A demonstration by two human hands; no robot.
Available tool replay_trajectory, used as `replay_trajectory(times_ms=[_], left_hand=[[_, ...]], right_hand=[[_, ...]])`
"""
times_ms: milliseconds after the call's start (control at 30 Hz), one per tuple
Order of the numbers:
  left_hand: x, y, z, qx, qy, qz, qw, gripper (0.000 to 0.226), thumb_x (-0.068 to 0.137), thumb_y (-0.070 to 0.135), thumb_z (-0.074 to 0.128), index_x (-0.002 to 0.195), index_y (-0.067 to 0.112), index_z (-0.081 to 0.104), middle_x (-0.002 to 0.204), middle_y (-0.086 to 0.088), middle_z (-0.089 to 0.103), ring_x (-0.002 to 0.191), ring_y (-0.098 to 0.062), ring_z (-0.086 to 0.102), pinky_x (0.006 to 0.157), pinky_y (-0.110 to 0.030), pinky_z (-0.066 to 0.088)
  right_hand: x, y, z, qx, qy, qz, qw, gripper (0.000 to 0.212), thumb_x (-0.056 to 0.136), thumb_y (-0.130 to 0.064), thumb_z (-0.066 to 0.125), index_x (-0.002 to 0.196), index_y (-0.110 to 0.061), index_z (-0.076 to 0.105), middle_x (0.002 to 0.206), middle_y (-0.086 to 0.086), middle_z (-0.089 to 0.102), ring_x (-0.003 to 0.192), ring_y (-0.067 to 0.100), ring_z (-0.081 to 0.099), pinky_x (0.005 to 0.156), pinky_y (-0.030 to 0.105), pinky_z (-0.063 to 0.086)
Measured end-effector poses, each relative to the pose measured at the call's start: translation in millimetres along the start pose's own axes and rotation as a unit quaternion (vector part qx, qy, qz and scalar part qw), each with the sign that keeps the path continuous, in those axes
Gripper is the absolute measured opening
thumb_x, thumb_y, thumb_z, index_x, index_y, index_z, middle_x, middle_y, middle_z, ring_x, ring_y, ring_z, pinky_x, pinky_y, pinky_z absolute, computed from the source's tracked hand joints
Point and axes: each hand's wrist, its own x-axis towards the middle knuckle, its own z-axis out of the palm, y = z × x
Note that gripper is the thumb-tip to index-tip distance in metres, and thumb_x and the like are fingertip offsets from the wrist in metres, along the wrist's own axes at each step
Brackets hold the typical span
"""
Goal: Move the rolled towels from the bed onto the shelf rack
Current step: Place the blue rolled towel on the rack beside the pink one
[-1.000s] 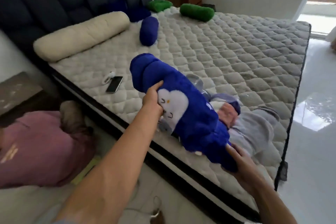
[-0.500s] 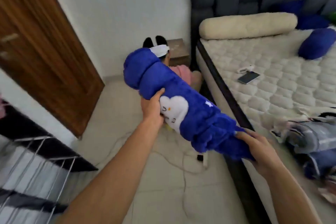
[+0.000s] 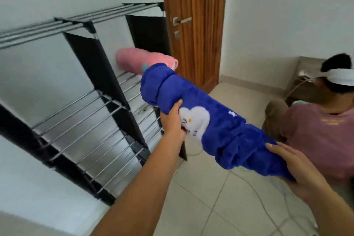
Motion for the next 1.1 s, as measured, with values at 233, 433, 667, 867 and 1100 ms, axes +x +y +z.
replay_trajectory(times_ms=[233,433,667,867,1100], left_hand=[[88,67,-11,0.007,0.075,0.086,0.993,0.059,0.073,0.016,0.077,0.128,0.022,0.055,0.113,-0.007,0.071,0.093,-0.027,0.072,0.085,-0.047,0.059],[146,103,9,0.036,0.186,0.164,0.968,0.068,0.081,0.012,0.072,0.141,0.015,0.041,0.126,-0.003,0.062,0.097,-0.021,0.065,0.083,-0.033,0.056],[200,135,5,0.162,0.282,0.226,0.918,0.076,0.083,0.012,0.063,0.149,0.016,0.027,0.146,-0.009,0.045,0.116,-0.026,0.057,0.089,-0.027,0.046],[229,141,-13,0.219,0.281,0.194,0.914,0.079,0.081,0.011,0.061,0.149,0.021,0.021,0.153,-0.014,0.034,0.131,-0.033,0.047,0.110,-0.045,0.041],[241,142,-18,0.429,0.259,0.177,0.847,0.076,0.088,0.031,0.061,0.151,0.019,0.020,0.156,-0.012,0.015,0.137,-0.032,0.032,0.109,-0.035,0.032]], right_hand=[[99,-26,95,-0.003,-0.073,-0.018,0.997,0.014,0.086,-0.021,0.063,0.097,-0.015,0.069,0.091,0.005,0.076,0.085,0.020,0.070,0.068,0.033,0.054],[182,-42,151,0.020,-0.133,-0.016,0.991,0.014,0.087,-0.019,0.063,0.099,-0.014,0.067,0.101,0.008,0.073,0.088,0.021,0.068,0.072,0.035,0.054],[250,-42,214,0.041,-0.179,0.021,0.983,0.030,0.086,-0.026,0.064,0.114,-0.014,0.064,0.115,0.006,0.067,0.100,0.022,0.065,0.063,0.031,0.053],[269,-22,273,0.031,-0.209,0.083,0.974,0.023,0.086,-0.027,0.064,0.106,-0.015,0.065,0.110,0.006,0.068,0.093,0.021,0.066,0.062,0.029,0.052],[276,-23,316,0.046,-0.234,0.090,0.967,0.023,0.088,-0.026,0.062,0.107,-0.015,0.065,0.106,0.001,0.069,0.094,0.020,0.066,0.054,0.026,0.053]])
